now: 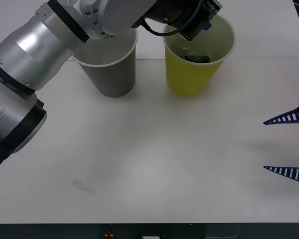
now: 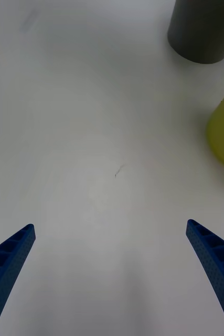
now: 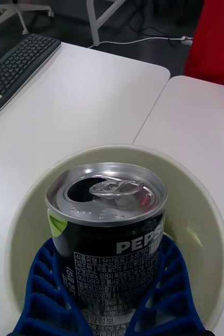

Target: Put the can into the green bin and the plastic bottle into the gray bin

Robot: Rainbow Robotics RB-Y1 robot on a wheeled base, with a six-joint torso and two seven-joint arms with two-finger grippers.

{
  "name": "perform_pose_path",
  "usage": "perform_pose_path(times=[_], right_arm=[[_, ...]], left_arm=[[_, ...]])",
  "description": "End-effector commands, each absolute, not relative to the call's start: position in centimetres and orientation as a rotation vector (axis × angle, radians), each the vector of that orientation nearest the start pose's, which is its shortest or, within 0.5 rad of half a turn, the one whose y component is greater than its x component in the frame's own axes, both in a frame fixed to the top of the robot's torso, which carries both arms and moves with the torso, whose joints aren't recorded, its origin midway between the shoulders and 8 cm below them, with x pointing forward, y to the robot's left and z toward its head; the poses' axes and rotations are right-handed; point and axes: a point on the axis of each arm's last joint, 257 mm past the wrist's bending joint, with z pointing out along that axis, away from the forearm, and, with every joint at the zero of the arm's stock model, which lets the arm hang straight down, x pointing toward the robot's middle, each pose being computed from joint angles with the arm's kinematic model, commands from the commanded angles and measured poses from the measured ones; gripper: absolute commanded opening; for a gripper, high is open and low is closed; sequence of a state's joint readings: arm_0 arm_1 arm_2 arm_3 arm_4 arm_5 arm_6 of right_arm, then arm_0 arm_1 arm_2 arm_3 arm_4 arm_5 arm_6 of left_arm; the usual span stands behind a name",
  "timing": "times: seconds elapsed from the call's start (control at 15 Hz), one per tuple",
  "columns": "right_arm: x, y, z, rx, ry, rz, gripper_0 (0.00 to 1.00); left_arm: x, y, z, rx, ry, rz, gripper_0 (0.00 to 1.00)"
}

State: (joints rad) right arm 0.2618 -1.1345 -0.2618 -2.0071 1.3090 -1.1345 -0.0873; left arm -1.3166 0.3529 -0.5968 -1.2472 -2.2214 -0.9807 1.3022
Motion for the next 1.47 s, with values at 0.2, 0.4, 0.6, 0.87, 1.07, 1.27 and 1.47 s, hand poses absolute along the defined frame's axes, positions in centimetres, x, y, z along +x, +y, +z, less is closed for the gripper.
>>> perform_pose_path(times=[0.2,0.4,0.6,0.87,1.07,1.27,1.47], right_arm=[[34.1,-28.6,-16.7,-1.634,1.596,0.209,1.0],[34.1,-28.6,-16.7,-1.634,1.596,0.209,1.0],[34.1,-28.6,-16.7,-1.634,1.596,0.209,1.0],[34.1,-28.6,-16.7,-1.634,1.596,0.209,1.0],[34.1,-28.6,-16.7,-1.634,1.596,0.209,1.0],[34.1,-28.6,-16.7,-1.634,1.596,0.209,1.0],[34.1,-28.6,-16.7,-1.634,1.596,0.209,1.0]], left_arm=[[59.5,-12.7,0.6,1.196,1.676,-0.217,0.0],[59.4,-12.7,0.5,1.21,1.667,-0.213,0.92],[59.0,-12.4,0.6,1.227,1.657,-0.233,1.0],[56.9,-10.3,1.9,1.249,1.578,-0.334,1.0],[54.2,-7.1,2.2,1.259,1.507,-0.384,1.0],[50.9,-3.5,2.3,1.263,1.464,-0.414,1.0],[47.9,0.7,1.6,1.309,1.449,-0.419,1.0]])
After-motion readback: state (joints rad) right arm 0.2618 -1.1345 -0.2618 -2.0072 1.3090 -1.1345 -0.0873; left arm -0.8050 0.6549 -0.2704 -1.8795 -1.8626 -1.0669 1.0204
